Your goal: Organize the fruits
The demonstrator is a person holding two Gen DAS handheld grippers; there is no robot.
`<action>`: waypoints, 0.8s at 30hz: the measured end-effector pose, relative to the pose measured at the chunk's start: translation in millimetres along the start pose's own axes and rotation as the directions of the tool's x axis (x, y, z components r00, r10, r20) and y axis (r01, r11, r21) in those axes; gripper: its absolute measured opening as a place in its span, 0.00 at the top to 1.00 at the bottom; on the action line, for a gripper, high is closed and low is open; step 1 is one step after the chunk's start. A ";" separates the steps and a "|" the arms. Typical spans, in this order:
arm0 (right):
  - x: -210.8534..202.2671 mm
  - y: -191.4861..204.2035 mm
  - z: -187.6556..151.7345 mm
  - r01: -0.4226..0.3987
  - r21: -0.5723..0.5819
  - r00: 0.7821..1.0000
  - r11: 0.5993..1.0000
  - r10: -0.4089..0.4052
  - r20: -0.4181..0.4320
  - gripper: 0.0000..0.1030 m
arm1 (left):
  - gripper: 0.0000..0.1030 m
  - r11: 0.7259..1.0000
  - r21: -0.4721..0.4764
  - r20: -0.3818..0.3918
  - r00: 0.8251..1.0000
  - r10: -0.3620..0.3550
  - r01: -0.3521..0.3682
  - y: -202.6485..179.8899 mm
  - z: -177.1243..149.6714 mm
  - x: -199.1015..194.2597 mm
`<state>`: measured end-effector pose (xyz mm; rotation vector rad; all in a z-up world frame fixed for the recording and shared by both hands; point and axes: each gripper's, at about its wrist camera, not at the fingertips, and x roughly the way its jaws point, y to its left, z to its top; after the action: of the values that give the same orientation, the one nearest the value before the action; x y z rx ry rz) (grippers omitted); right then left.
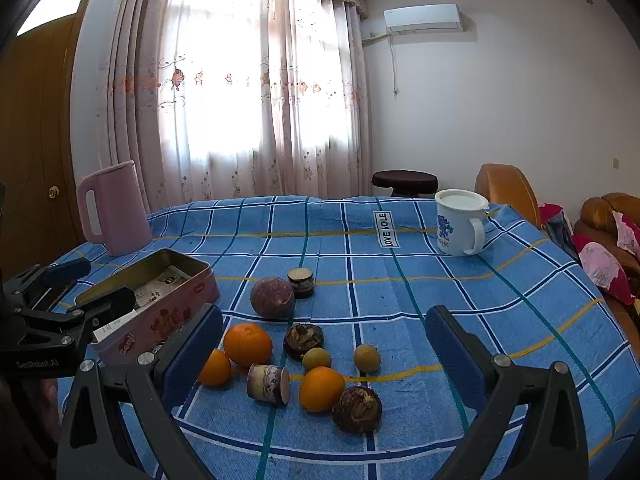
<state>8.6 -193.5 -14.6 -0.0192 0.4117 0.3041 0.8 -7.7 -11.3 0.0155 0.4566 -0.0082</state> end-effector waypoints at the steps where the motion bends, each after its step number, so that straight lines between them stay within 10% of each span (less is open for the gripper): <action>1: 0.4 -0.1 -0.2 0.000 0.002 1.000 1.000 0.000 -0.001 0.01 | 0.00 1.000 0.001 -0.001 1.000 -0.001 0.001 0.0 0.1 0.1; 24: 0.7 0.7 -2.2 -0.007 0.004 1.000 1.000 0.007 -0.010 0.01 | 0.00 1.000 -0.004 -0.007 1.000 -0.007 0.007 -1.7 -1.6 1.9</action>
<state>8.1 -192.8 -16.8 -0.0157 0.4219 0.3100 1.8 -9.4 -13.6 0.0103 0.4634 -0.0137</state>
